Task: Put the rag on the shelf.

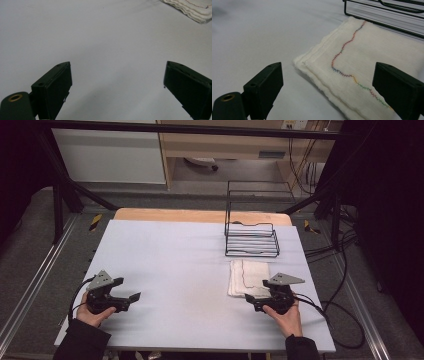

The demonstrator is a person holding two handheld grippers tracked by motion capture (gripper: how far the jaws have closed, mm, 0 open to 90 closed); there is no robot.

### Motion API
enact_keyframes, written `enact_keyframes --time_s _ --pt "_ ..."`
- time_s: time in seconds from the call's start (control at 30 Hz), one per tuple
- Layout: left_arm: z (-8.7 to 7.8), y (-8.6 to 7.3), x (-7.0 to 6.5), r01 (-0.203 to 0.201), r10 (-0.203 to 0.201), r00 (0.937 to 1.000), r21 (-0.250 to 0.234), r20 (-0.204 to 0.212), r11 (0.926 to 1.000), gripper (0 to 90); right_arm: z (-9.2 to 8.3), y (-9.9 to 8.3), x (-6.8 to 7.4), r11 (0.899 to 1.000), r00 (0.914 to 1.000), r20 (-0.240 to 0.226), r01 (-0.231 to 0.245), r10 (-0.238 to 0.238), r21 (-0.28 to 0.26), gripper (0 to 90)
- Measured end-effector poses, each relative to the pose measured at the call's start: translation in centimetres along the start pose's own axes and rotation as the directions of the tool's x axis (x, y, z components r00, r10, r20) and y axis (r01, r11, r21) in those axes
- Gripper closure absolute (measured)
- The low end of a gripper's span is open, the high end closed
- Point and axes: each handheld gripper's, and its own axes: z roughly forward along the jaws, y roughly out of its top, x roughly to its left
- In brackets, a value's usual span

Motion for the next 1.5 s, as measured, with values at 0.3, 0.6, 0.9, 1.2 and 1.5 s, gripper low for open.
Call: enact_keyframes --time_s 0.3,0.6,0.9,1.2,1.5 --pt "0.0 0.0 0.0 -0.002 0.002 1.0 0.002 -0.004 1.0 8.6 2.3 1.1 1.7 0.996 0.9972 -0.024 0.072 -0.071 0.056 28.7" --pt "0.0 0.0 0.0 -0.004 0.004 1.0 0.002 -0.003 1.0 9.1 5.4 1.6 2.9 0.983 0.9918 -0.022 0.128 -0.126 0.13 46.9" --pt "0.0 0.0 0.0 -0.005 0.005 1.0 0.005 -0.005 1.0 9.4 6.2 1.3 2.8 0.979 0.9886 0.004 0.149 -0.151 0.14 52.1" --pt "0.0 0.0 0.0 -0.004 0.004 1.0 0.004 -0.006 1.0 9.5 6.3 1.1 3.0 0.965 0.9736 0.032 0.22 -0.226 0.142 59.6" --pt "0.0 0.0 0.0 -0.004 0.004 1.0 0.004 -0.005 1.0 9.6 6.3 1.5 2.6 0.962 0.9718 0.052 0.219 -0.23 0.16 78.1"
